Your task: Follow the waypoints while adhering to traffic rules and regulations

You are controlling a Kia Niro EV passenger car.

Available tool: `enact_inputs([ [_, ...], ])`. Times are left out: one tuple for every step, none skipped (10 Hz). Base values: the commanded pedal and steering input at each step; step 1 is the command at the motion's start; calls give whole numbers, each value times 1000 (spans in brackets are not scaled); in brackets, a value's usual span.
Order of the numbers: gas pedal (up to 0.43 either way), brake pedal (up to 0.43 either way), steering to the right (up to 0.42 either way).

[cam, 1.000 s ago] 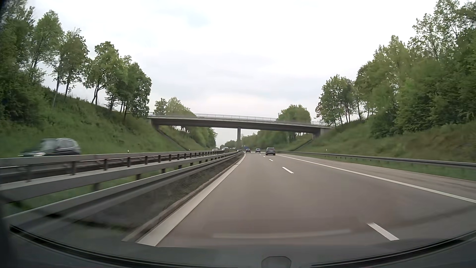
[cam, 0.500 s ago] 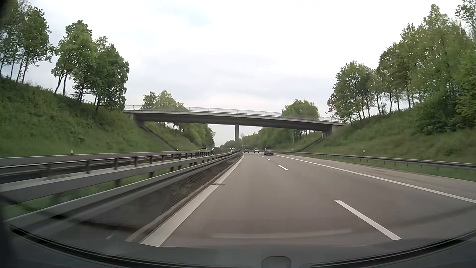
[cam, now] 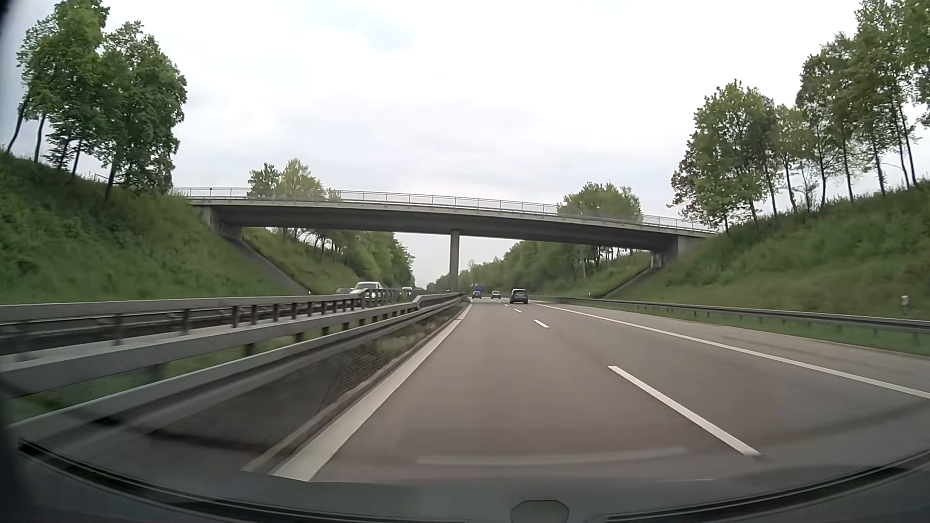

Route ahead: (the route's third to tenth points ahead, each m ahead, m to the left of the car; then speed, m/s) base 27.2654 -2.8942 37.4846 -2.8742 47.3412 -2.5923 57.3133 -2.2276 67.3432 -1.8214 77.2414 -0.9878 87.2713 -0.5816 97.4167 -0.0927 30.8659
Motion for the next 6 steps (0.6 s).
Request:
enact_inputs([
  [358, 0, 1],
  [358, 0, 1],
  [358, 0, 1],
  [358, 0, 1],
  [358, 0, 1],
  [358, 0, 1],
])
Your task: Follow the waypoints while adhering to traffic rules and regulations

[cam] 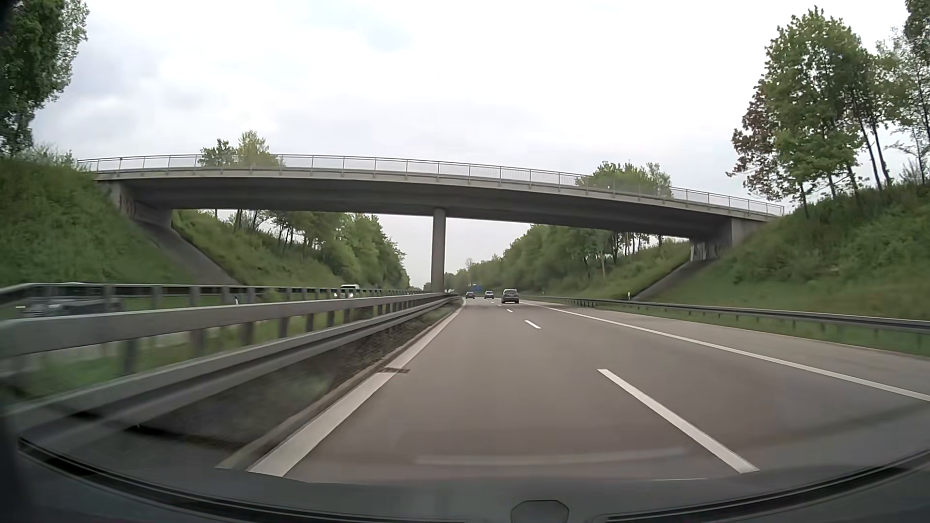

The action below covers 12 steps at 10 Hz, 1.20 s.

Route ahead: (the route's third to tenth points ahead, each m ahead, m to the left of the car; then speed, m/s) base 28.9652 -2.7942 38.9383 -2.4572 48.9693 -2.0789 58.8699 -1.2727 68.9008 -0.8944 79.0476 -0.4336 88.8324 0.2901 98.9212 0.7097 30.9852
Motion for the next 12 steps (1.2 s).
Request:
enact_inputs([
  [358, 0, 1],
  [358, 0, 1],
  [358, 0, 1],
  [350, 0, 1],
  [350, 0, 1],
  [339, 0, 1],
  [331, 0, 1],
  [319, 0, 1],
  [311, 0, 1],
  [311, 0, 1],
  [311, 0, 0],
  [311, 0, 0],
])
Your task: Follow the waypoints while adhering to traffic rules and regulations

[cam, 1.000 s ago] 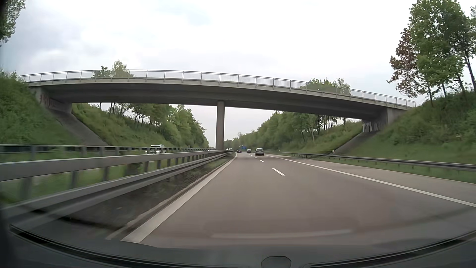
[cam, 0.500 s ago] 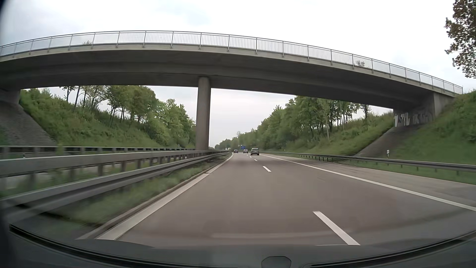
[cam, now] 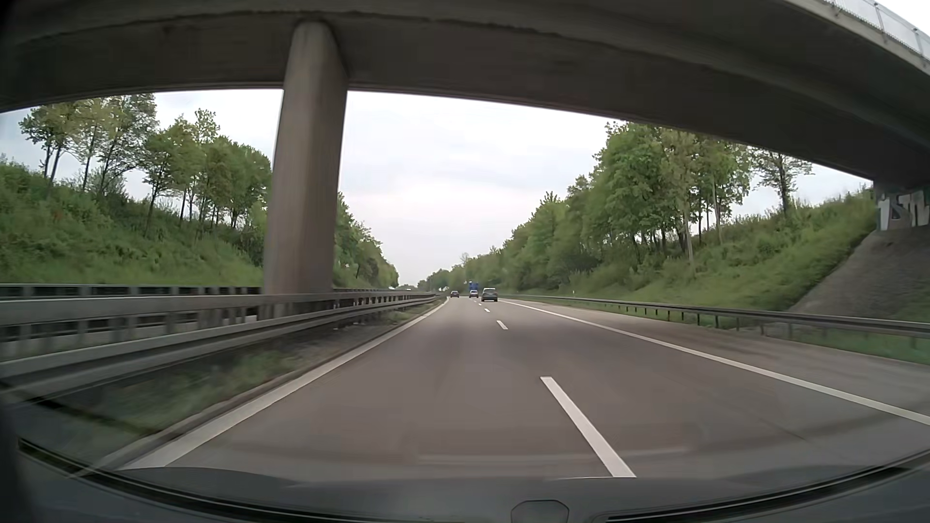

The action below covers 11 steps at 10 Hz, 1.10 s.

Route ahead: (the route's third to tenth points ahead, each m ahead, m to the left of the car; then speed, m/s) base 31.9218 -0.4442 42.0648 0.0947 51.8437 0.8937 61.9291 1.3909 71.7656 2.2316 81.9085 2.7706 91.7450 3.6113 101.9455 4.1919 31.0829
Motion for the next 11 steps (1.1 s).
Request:
enact_inputs([
  [311, 0, -1],
  [299, 0, -1],
  [299, 0, -1],
  [299, 0, -2],
  [299, 0, -2],
  [299, 0, -4],
  [299, 0, -5],
  [299, 0, -5],
  [299, 0, -5],
  [299, 0, -5],
  [299, 0, -5],
])
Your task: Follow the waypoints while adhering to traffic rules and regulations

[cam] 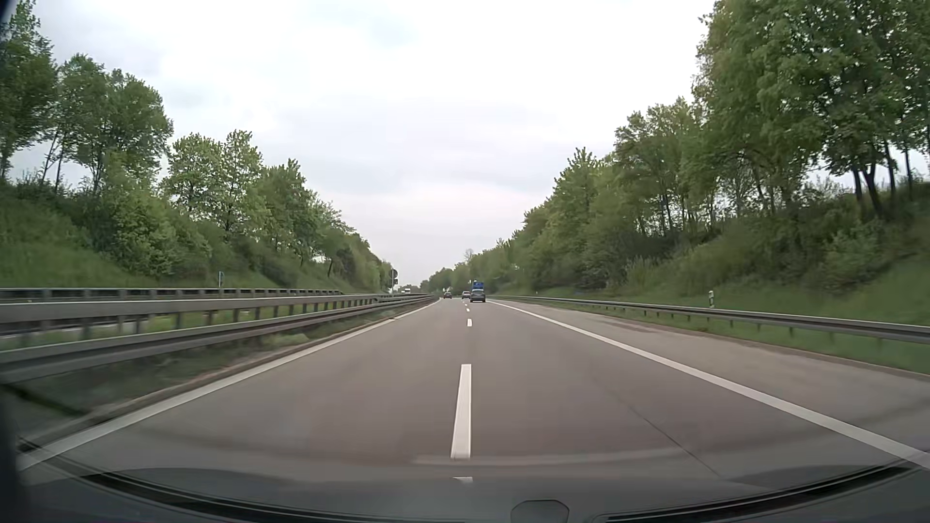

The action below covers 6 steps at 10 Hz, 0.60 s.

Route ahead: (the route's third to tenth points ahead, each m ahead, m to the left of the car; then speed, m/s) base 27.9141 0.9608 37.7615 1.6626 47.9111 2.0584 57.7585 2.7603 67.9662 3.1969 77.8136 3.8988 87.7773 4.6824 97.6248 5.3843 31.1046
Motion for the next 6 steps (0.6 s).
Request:
enact_inputs([
  [299, 0, -5],
  [299, 0, -5],
  [299, 0, -6],
  [299, 0, -6],
  [299, 0, -6],
  [287, 0, -6],
])
